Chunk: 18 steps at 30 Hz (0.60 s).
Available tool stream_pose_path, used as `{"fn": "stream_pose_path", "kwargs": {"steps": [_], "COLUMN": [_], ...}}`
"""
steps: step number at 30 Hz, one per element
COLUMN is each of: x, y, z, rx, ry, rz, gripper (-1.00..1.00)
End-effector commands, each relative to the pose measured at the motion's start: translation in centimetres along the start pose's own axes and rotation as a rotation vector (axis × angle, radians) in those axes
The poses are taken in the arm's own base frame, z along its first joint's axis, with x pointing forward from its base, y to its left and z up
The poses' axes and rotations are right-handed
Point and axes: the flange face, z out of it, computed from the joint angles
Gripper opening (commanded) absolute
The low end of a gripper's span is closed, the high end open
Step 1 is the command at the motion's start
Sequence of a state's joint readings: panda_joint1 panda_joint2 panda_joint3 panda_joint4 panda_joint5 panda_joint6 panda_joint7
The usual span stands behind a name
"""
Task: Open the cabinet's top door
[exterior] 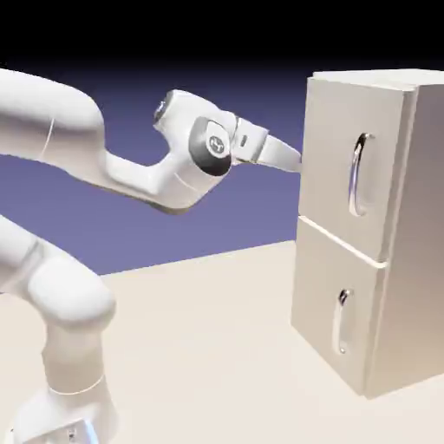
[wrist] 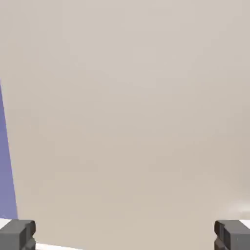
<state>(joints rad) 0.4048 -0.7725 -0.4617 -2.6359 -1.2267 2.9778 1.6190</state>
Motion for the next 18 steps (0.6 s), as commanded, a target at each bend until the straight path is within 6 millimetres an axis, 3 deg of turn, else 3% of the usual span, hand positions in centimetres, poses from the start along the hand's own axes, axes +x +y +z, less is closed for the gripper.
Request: {"fn": "stream_pose_path", "kwargs": {"steps": [1, 18], "x": [0.2, 3.0], "y": [0.1, 3.9], "z": [-0.2, -0.5], "rx": [0.008, 0.147], "ry": [0.010, 0.174], "rz": [0.000, 0.034], "gripper": [1.00, 1.00]}}
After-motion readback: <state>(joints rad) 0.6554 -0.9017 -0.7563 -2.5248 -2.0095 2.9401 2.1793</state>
